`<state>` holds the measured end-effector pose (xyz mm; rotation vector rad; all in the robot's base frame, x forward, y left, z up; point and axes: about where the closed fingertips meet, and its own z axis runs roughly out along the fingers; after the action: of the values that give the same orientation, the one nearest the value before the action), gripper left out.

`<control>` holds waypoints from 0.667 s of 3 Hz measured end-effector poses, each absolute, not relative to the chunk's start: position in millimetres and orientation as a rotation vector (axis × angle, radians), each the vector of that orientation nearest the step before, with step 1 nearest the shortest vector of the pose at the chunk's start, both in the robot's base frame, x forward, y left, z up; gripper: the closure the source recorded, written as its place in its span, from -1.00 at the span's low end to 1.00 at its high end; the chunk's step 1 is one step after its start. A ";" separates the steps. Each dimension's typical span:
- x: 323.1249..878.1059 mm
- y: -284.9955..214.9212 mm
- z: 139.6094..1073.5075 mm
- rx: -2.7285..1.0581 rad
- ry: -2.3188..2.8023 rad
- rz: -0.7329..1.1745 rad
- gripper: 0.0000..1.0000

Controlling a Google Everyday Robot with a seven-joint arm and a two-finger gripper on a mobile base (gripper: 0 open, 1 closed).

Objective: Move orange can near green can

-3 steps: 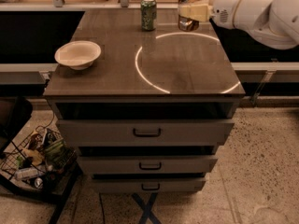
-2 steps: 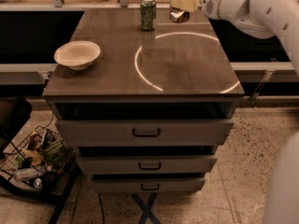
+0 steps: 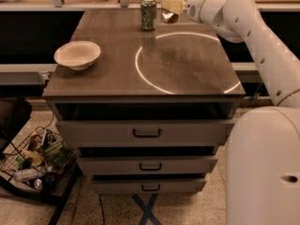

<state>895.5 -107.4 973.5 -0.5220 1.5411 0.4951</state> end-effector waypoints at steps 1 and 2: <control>923.3 -123.0 950.9 -0.473 1.561 0.452 1.00; 940.2 -148.7 932.5 -0.439 1.579 0.402 1.00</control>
Offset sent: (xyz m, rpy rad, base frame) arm 0.0732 -0.0851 -0.0581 -0.0312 0.0180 -0.1912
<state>940.2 -148.7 932.5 -0.4386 1.5794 0.4018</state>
